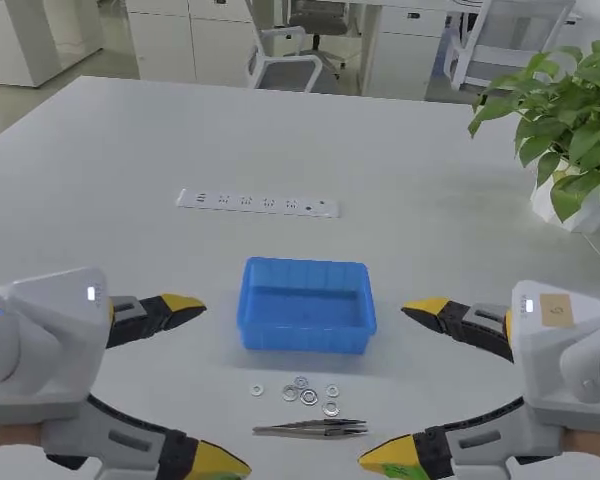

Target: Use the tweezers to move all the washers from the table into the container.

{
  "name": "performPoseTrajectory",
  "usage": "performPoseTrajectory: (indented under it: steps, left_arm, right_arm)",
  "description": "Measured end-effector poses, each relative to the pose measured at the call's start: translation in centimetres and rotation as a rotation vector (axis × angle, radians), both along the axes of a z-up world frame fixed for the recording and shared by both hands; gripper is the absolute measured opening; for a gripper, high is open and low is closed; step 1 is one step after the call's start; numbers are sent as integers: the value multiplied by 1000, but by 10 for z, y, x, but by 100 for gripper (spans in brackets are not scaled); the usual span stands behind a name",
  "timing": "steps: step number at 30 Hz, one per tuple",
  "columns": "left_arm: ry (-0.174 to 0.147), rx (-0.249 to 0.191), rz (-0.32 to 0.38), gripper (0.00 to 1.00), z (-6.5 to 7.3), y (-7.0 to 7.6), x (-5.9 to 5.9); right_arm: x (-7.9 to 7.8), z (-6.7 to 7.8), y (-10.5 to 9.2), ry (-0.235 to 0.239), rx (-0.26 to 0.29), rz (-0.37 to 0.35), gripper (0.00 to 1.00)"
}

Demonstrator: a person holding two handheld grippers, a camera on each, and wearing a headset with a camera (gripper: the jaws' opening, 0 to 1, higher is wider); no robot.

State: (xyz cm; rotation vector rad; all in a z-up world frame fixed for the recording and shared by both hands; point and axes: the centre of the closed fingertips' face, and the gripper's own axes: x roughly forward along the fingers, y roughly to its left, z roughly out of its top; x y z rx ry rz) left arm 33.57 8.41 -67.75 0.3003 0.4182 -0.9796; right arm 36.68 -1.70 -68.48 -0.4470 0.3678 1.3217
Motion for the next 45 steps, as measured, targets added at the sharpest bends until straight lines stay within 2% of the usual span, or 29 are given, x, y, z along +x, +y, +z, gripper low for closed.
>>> performPoseTrajectory:
  steps: [6, 9, 14, 45]
  left_arm:
    - [1, 3, -10, 99, -1, -2, 0]
    - [-15, 11, -11, 99, -1, -2, 2]
    - [-18, 11, -17, 99, -1, -2, 3]
    - [-13, 30, -34, 99, -7, -4, 3]
  right_arm:
    - [1, 1, -1, -1, -1, -5, 94]
    - [2, 1, -2, -1, -3, -6, 94]
    - [2, 0, -2, -1, -4, -7, 94]
    - [3, -4, -3, 12, -7, -10, 91]
